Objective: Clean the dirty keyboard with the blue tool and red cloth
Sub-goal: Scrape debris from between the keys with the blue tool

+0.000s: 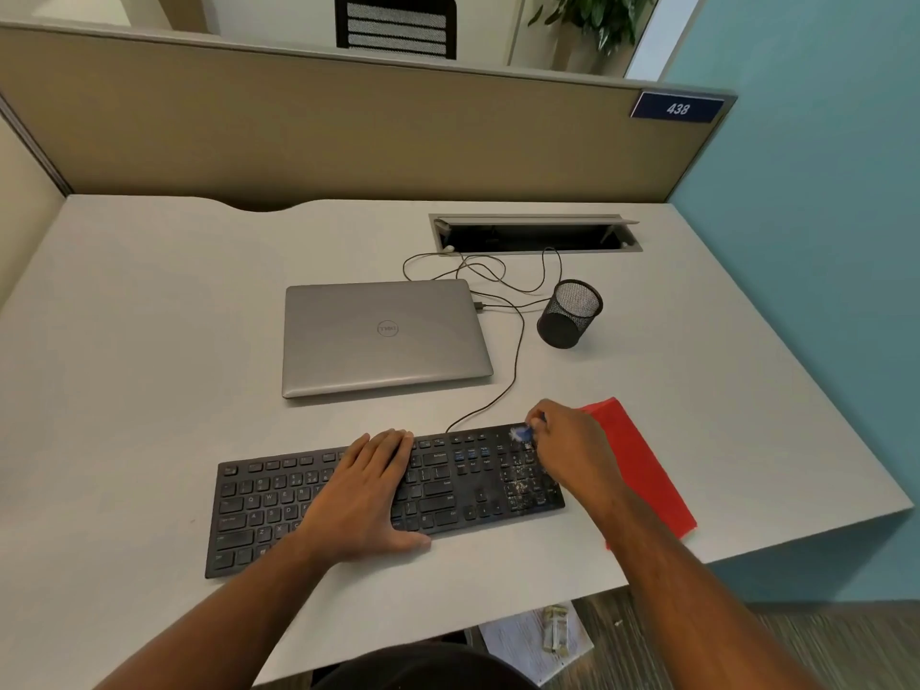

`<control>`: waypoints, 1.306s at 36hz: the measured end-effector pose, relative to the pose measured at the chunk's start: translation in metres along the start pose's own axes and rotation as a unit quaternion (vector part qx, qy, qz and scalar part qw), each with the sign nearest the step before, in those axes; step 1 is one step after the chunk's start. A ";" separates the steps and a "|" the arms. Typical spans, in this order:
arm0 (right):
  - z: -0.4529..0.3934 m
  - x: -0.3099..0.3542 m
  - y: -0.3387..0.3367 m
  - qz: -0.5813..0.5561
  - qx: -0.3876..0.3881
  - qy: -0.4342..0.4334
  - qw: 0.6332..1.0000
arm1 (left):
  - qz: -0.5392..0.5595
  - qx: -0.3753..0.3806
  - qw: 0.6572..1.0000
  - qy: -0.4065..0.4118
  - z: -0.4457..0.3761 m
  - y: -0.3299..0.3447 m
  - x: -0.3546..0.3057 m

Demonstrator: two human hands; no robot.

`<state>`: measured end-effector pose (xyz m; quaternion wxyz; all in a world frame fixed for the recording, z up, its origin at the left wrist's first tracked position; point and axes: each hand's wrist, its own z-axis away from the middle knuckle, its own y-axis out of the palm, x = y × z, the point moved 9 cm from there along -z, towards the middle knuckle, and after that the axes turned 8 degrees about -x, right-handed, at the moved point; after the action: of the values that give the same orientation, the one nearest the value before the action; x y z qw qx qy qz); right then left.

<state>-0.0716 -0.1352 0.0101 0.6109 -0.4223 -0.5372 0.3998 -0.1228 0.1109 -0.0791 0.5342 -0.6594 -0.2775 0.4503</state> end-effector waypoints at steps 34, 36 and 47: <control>-0.002 -0.022 -0.009 0.010 0.011 0.005 1.000 | 0.000 0.001 1.000 -0.004 -0.002 0.004 0.002; 0.001 -0.018 -0.005 0.029 0.007 -0.015 0.999 | -0.002 0.004 1.000 0.000 0.000 0.004 0.002; 0.016 0.022 0.008 0.018 0.070 -0.120 0.990 | -0.002 -0.003 1.000 0.002 0.000 0.002 0.001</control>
<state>-0.0858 -0.1108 0.0102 0.5630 -0.3368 -0.5697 0.4951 -0.1224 0.1110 -0.0813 0.5340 -0.6612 -0.2788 0.4471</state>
